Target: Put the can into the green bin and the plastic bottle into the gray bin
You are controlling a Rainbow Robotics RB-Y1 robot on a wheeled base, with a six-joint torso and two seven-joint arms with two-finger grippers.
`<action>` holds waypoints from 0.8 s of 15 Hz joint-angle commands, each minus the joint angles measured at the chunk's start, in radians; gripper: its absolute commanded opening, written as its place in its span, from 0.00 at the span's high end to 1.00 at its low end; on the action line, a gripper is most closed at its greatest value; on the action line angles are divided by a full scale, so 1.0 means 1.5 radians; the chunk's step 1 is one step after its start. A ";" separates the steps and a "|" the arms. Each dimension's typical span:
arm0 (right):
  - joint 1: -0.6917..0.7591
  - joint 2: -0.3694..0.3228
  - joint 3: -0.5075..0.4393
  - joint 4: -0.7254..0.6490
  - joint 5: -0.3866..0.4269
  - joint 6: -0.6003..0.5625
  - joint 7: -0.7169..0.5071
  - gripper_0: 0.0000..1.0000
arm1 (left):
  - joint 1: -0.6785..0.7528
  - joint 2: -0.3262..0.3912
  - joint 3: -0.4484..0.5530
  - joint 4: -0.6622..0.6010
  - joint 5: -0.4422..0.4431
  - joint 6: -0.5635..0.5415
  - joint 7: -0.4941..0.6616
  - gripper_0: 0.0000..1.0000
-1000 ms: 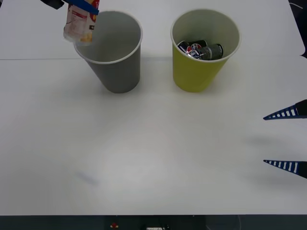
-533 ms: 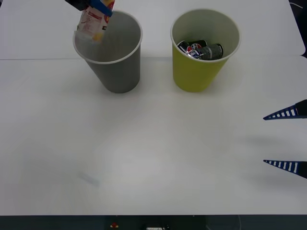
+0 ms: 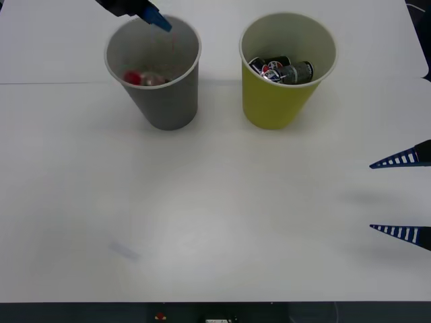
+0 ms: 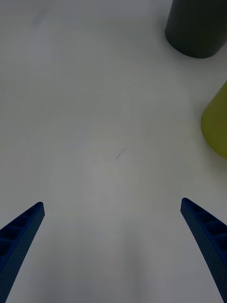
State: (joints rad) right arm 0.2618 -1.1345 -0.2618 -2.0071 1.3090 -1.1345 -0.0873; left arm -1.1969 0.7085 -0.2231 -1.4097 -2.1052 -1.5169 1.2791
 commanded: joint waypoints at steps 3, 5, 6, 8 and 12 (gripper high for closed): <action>0.000 0.000 0.000 0.000 0.000 0.000 0.000 0.00 | 0.076 0.025 0.092 -0.034 0.095 0.000 -0.117 0.00; 0.000 0.000 0.000 0.000 0.000 0.000 0.000 0.00 | 0.131 0.046 0.131 -0.076 0.153 0.000 -0.133 0.00; 0.000 0.000 0.000 0.000 0.000 0.000 0.000 0.00 | 0.157 0.051 0.152 -0.091 0.170 0.001 -0.160 0.00; 0.000 0.000 0.000 0.000 0.000 0.000 0.000 0.00 | 0.222 0.059 0.204 -0.118 0.214 0.002 -0.224 0.00; 0.000 0.000 0.000 0.000 0.000 0.000 0.000 0.00 | 0.354 0.086 0.266 -0.162 0.301 0.035 -0.342 0.00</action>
State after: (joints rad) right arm 0.2618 -1.1345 -0.2618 -2.0071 1.3090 -1.1345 -0.0873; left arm -0.7005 0.8304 0.1633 -1.6421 -1.6759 -1.4763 0.7946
